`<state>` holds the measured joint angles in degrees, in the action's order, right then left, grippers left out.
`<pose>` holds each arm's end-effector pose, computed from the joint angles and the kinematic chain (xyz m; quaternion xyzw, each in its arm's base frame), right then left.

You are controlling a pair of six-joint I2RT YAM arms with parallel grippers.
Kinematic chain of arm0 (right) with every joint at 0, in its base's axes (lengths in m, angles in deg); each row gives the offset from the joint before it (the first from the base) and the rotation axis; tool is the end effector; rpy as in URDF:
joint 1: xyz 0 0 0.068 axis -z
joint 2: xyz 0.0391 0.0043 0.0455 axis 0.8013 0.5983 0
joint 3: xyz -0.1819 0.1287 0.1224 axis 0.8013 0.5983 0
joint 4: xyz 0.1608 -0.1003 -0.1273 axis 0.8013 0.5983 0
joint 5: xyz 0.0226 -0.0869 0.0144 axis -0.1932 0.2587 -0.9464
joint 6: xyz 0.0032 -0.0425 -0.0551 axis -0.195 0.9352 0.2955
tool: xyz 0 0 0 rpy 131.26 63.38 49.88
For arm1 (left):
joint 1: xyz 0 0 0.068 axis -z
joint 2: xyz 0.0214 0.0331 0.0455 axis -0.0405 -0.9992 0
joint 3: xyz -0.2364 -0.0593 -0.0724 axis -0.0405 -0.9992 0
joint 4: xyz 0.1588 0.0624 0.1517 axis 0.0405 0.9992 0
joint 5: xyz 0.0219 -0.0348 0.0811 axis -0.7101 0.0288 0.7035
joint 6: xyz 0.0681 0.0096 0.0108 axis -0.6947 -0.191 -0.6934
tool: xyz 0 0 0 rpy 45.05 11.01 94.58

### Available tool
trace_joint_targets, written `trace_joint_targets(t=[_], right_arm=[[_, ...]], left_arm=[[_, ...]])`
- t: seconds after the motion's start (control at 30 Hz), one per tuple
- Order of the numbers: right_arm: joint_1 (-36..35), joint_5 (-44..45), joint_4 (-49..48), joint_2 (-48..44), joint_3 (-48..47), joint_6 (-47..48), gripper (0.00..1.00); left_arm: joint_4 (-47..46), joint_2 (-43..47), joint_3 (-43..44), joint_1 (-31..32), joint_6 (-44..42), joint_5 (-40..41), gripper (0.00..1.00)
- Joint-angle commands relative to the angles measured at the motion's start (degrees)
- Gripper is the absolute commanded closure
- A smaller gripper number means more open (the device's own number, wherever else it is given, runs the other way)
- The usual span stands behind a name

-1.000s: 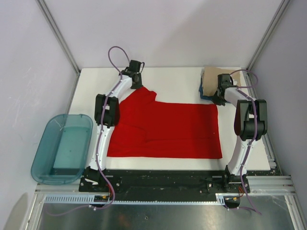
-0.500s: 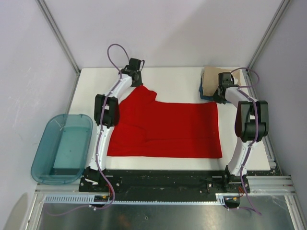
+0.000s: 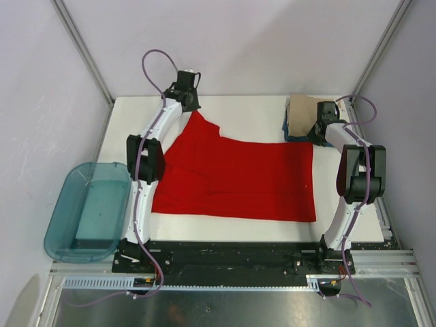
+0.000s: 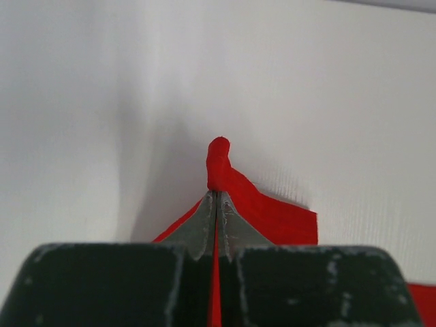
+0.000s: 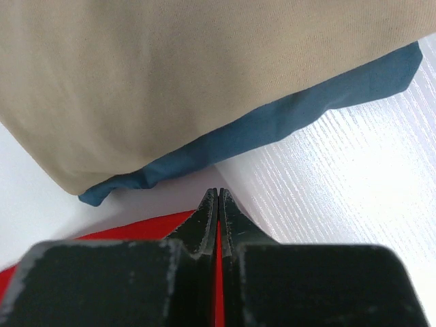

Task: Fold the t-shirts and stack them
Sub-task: Grap the side of the flattened tshirt furthest away from the robot with both arms, then fold the other side of the tshirt into a rectangle

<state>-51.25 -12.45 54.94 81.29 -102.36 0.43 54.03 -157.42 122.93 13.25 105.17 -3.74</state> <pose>0.3972 -0.0249 0.1831 0.2750 0.9025 -0.0195 0.3310 0.5008 -0.1305 0.2177 -0.0508 0.9142 -0.0462 0.3994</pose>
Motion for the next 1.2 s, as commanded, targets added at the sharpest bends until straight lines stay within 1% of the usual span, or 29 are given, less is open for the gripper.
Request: trace_joint_targets(t=[0.0,0.1,0.37,0.73,0.93,1.07,1.17], right_arm=[[0.5,0.7,-0.7,-3.1,-1.3,-1.1,1.0],[0.0,1.0,-0.2,-3.5,-1.3,-1.4,1.0],[-0.8,2.6,0.9,-6.1,1.5,-1.3,1.0],[-0.5,4.4,-0.6,-15.8,14.2,-2.2,1.0],[-0.5,5.1,0.2,-20.1,19.1,-3.2,1.0],[-0.6,5.9,1.2,-22.2,22.1,-4.1,1.0],[-0.6,6.3,1.5,-23.9,24.2,-4.6,1.0]], left_arm=[[-2.3,6.4,-0.4,-1.1,0.6,-0.3,1.0],[-2.3,8.2,-3.8,-1.2,0.5,-2.5,1.0],[-2.6,18.0,-19.1,-1.1,2.1,-4.8,1.0],[-3.4,37.2,-45.3,-1.2,7.7,-3.1,1.0],[-3.5,46.7,-59.0,-1.1,10.1,-3.0,1.0],[-3.6,51.8,-65.7,-1.1,11.5,-3.7,1.0],[-3.6,53.8,-69.3,-1.1,11.8,-3.7,1.0]])
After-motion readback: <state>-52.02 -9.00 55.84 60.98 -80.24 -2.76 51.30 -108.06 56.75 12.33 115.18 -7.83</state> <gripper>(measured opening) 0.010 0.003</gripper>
